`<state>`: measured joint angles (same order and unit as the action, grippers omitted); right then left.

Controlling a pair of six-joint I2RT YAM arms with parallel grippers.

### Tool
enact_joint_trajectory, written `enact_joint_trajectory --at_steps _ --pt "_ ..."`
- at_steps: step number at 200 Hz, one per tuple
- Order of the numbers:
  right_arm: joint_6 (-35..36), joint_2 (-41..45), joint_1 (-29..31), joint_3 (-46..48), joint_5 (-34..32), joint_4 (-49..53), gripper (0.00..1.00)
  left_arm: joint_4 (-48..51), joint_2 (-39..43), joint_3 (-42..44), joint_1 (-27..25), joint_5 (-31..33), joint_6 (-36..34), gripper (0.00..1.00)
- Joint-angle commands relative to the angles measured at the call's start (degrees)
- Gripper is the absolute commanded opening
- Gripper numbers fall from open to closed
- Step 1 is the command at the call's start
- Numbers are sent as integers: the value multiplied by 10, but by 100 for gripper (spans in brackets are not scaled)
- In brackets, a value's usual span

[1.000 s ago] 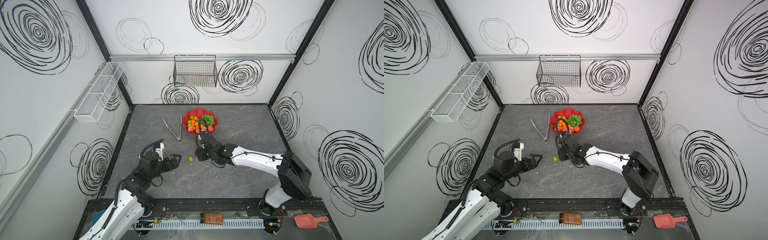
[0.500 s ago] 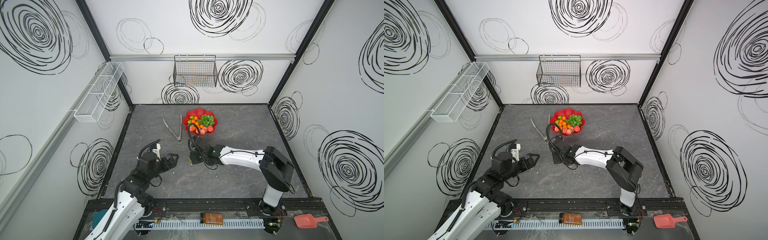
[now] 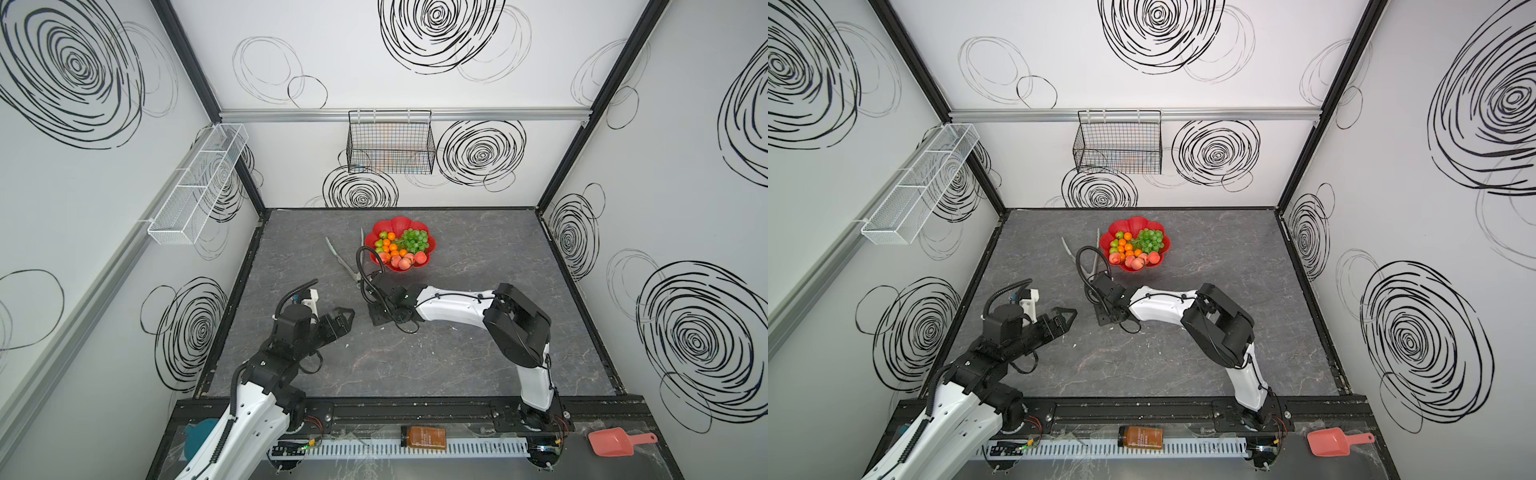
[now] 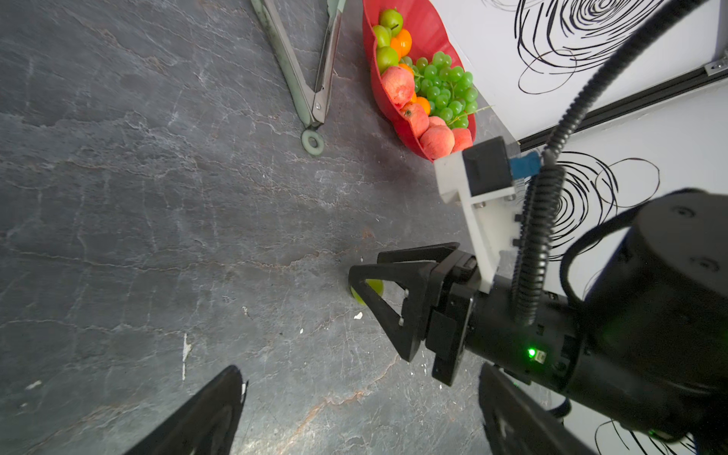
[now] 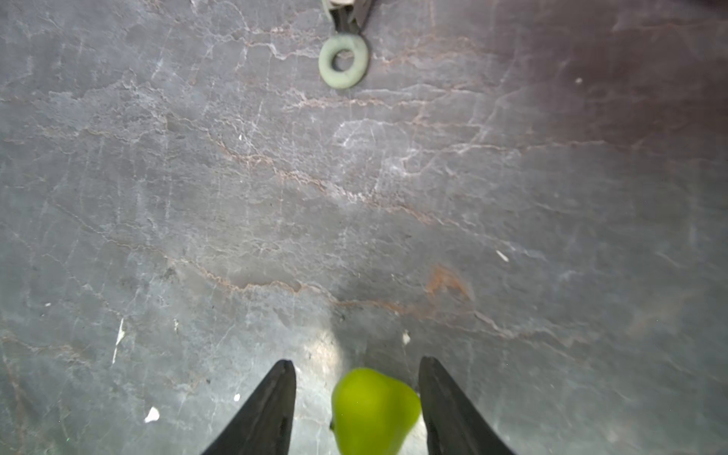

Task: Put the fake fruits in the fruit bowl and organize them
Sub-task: 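Move the right gripper down to the last small green pear, then grasp the small green pear with the right gripper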

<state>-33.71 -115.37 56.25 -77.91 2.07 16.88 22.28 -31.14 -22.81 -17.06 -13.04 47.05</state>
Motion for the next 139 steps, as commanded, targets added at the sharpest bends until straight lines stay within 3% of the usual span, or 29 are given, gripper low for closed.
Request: enact_joint_trajectory --at_steps 1,139 --pt "21 -21 1 -27 -2 35 55 -27 -4 6 7 -6 1 96" --pt "46 -46 5 -20 13 77 55 -36 -14 8 15 -26 -2 96"
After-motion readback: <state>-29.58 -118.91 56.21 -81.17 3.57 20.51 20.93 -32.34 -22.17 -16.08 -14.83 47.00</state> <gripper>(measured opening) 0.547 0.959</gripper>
